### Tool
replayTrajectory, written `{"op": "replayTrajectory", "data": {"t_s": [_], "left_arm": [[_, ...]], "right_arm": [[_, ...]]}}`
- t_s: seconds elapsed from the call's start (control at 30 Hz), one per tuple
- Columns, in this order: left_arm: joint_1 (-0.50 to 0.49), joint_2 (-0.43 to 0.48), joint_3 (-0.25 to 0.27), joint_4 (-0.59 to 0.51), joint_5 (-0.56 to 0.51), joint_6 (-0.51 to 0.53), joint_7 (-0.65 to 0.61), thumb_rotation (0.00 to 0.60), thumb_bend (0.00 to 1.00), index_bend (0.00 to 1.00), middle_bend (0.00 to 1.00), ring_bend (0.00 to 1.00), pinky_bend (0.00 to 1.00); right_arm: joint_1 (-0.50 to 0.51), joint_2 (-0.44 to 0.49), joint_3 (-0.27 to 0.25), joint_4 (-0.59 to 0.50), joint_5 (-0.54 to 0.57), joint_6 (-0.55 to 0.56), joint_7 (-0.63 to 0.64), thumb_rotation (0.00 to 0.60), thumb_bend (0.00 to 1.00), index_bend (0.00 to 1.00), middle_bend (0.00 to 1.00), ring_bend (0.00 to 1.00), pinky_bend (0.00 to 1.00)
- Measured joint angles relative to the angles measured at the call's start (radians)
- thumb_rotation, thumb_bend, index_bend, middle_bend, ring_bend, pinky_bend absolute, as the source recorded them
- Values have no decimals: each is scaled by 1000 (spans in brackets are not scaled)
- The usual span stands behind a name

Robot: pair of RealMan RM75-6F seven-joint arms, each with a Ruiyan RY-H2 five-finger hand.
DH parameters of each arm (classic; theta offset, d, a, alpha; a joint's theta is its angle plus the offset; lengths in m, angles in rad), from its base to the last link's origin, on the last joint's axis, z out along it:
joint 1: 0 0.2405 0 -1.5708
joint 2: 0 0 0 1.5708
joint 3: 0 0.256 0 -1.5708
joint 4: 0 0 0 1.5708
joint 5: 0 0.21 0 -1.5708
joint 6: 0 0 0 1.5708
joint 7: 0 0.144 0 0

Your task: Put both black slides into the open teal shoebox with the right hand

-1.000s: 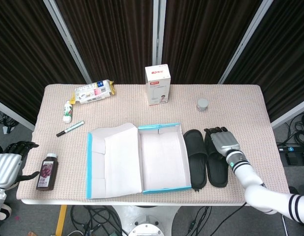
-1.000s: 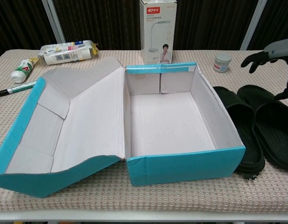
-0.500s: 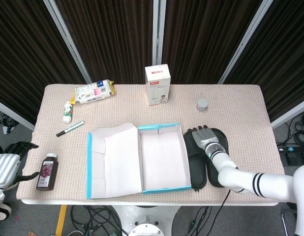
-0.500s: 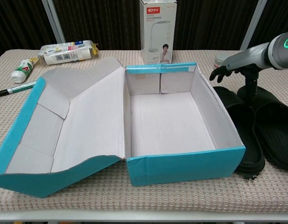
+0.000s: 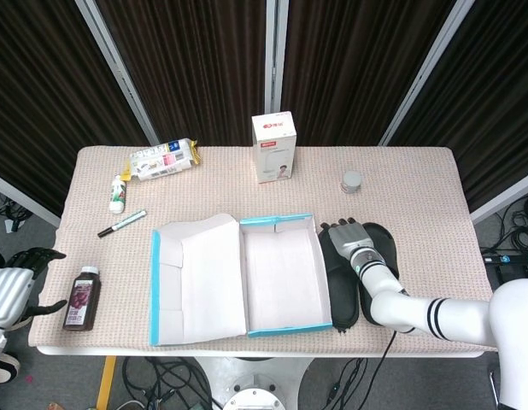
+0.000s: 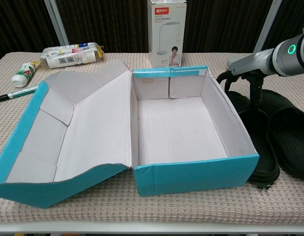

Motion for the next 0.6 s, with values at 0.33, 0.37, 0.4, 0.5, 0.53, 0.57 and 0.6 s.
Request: {"op": "replayTrajectory", "data": {"t_s": [0.33, 0.37, 0.4, 0.5, 0.53, 0.57, 0.6], "left_arm": [[1, 3, 2, 0, -10, -7, -14, 600, 90, 264, 242, 159, 199], [1, 3, 2, -1, -13, -10, -15, 600, 90, 264, 242, 159, 200], [1, 4, 3, -2, -17, -15, -16, 600, 89, 264, 242, 159, 200], [1, 5, 5, -2, -21, -20, -17, 600, 89, 264, 242, 159, 201], [1, 5, 5, -3, -22, -21, -18, 600, 89, 264, 242, 159, 201], [1, 5, 5, -3, -23, -22, -18, 600, 89, 263, 242, 159, 201], [0, 5, 5, -3, -24, -24, -18, 600, 89, 264, 242, 159, 201]], "right_arm": [[10, -34, -32, 39, -20, -34, 50, 600, 66, 0, 145, 0, 0], [13, -37, -35, 40, -19, -34, 52, 600, 66, 0, 154, 0, 0], [16, -39, -38, 41, -18, -33, 54, 600, 66, 0, 170, 0, 0], [19, -44, -41, 42, -25, -20, 60, 600, 66, 0, 209, 0, 0], [19, -45, -41, 42, -31, -13, 65, 600, 66, 0, 220, 0, 0], [19, -46, -42, 42, -35, -8, 69, 600, 66, 0, 238, 0, 0], [19, -47, -42, 42, -40, -4, 72, 600, 67, 0, 257, 0, 0]]}}
